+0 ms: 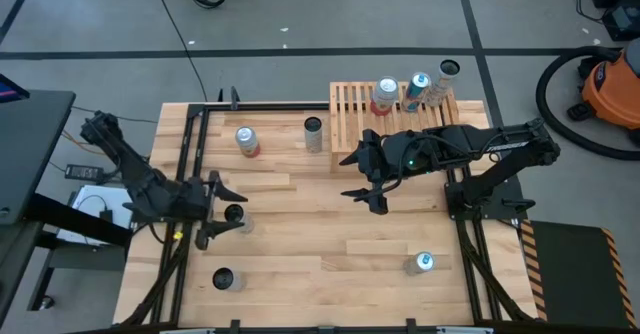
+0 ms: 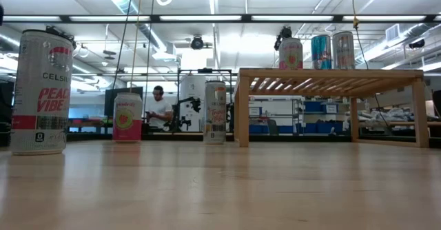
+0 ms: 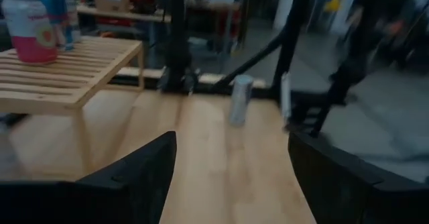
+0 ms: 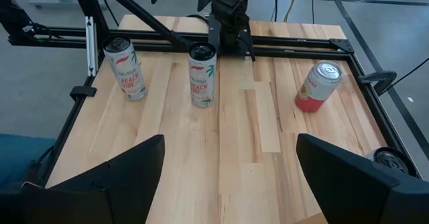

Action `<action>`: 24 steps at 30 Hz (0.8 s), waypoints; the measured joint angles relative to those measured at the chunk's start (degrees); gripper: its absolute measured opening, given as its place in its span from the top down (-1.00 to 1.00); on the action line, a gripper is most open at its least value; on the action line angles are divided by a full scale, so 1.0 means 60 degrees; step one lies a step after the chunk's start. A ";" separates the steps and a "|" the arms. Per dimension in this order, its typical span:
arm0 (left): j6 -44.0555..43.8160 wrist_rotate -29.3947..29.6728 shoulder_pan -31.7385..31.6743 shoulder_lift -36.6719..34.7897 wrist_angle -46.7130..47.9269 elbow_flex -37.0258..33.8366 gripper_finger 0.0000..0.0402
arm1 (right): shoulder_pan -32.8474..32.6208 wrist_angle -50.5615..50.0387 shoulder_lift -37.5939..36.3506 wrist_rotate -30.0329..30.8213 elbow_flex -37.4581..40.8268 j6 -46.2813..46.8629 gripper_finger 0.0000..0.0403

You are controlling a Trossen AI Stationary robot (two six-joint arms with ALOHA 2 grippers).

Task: Place canned beverage on shelf
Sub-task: Put the top white-pink soda can on the shelf

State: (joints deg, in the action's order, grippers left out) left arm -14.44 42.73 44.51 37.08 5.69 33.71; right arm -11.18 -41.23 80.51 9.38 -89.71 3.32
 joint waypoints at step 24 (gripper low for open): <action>-0.6810 0.0285 -0.0015 0.1411 0.6829 0.1985 -0.47 | 0.0000 -0.0432 0.0000 -0.0029 0.0004 0.0027 -0.73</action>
State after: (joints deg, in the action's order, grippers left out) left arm -55.30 44.44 44.42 45.54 46.66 45.63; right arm -11.18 -43.83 80.51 9.21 -89.69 3.49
